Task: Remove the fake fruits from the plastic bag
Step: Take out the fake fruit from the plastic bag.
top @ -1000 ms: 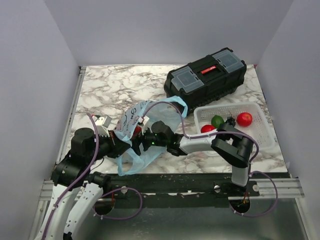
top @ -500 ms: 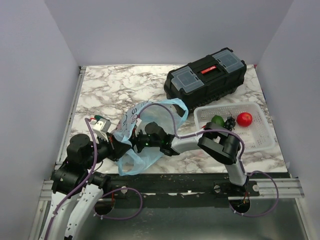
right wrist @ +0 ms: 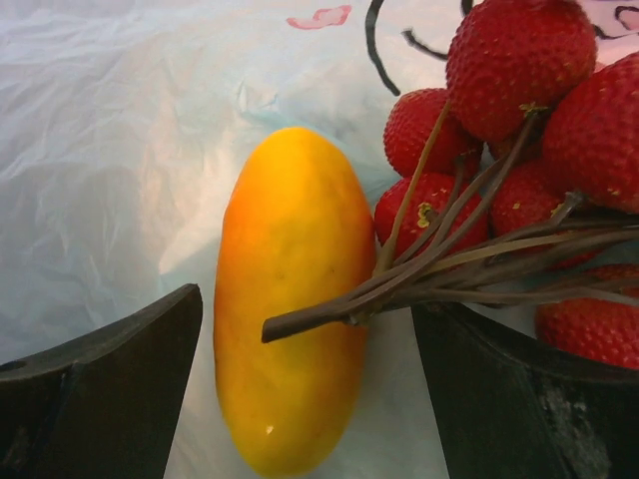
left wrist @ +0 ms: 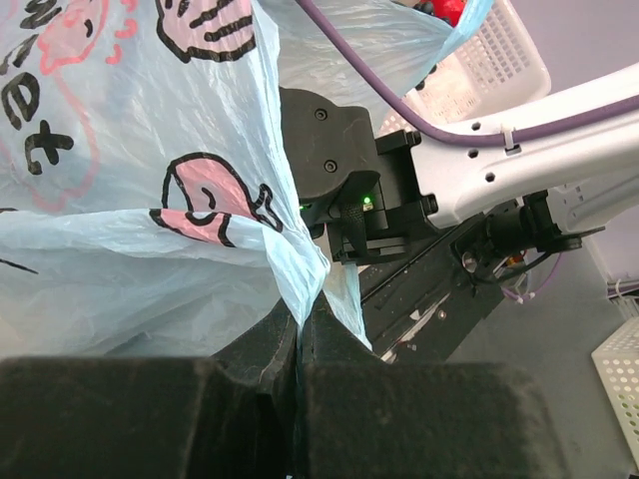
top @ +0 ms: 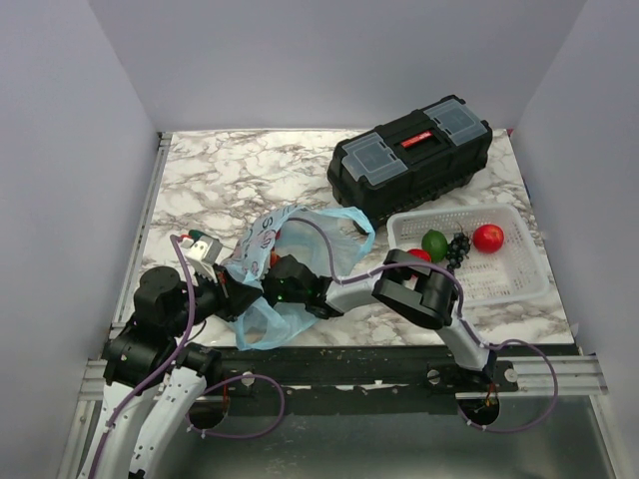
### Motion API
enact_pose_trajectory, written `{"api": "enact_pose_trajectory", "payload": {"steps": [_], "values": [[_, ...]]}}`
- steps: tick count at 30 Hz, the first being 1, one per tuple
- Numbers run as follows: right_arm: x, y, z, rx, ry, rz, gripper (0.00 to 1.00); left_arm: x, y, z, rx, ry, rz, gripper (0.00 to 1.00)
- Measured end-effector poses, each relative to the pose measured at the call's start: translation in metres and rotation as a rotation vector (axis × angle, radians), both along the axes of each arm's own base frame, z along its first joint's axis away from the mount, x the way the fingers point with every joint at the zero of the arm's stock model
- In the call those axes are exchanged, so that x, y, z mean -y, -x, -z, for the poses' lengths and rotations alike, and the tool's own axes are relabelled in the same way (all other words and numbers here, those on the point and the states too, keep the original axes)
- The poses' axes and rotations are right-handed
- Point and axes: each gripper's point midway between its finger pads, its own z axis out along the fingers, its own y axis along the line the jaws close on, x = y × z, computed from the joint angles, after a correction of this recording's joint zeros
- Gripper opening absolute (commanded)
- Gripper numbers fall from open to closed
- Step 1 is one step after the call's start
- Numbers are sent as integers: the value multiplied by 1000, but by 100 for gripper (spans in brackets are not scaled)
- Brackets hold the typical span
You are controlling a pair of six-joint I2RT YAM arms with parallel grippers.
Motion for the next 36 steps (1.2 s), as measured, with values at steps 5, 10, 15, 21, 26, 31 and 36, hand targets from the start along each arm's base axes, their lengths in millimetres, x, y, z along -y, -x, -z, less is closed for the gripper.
{"api": "enact_pose_trajectory", "payload": {"steps": [5, 10, 15, 21, 26, 31, 36], "values": [[3, -11, 5, 30, 15, 70, 54, 0, 0, 0, 6, -1, 1, 0], [10, -16, 7, 38, 13, 116, 38, -1, 0, 0, 7, -3, -2, 0], [26, -17, 6, 39, 30, 159, 18, -4, -2, 0, 16, -8, -25, 0], [56, -18, 4, 39, 60, 233, 1, -12, -8, 1, 21, -18, -92, 0], [84, -17, -3, 50, 75, 291, 1, -18, -14, 3, 15, -28, -145, 0], [105, -19, -26, 74, 47, 350, 1, -21, -16, 5, 5, -34, -170, 0], [126, -20, -49, 93, 14, 401, 1, -23, -19, 7, -5, -41, -188, 0]]}}
